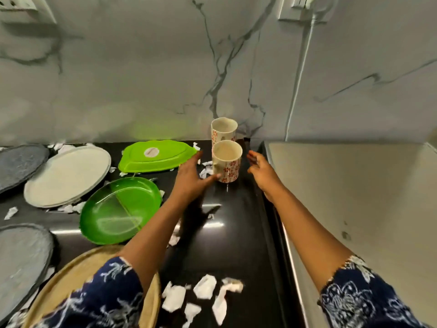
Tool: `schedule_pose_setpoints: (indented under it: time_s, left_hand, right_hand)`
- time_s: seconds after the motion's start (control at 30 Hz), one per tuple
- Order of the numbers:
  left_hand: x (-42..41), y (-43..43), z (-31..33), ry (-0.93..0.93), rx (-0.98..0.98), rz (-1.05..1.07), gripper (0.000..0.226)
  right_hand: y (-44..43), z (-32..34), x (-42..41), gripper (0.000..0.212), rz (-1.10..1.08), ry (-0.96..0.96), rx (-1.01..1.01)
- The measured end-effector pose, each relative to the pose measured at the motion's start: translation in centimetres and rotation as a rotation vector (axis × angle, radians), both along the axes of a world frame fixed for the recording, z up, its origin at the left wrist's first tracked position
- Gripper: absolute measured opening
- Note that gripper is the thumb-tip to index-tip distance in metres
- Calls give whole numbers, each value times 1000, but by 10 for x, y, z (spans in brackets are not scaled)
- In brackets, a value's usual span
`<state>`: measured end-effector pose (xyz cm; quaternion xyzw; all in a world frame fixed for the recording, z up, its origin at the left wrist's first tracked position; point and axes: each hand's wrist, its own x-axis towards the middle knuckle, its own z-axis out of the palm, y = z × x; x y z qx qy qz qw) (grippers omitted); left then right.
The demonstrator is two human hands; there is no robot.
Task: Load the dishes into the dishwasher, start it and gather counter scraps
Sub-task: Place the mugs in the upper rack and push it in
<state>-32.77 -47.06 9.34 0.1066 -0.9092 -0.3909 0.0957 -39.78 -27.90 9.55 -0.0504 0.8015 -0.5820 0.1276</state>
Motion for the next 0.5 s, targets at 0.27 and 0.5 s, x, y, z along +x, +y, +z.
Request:
schedule_pose_setpoints:
  time_s: [0.27, 0.5]
  left_hand:
    - [-47, 28, -18, 51, 170, 1, 100]
    - [-26, 30, -6, 235, 282, 103, 73]
  right_hand:
    - [1, -17, -28, 51, 113, -56, -101]
    - [-5, -11, -61, 37, 5, 15, -139]
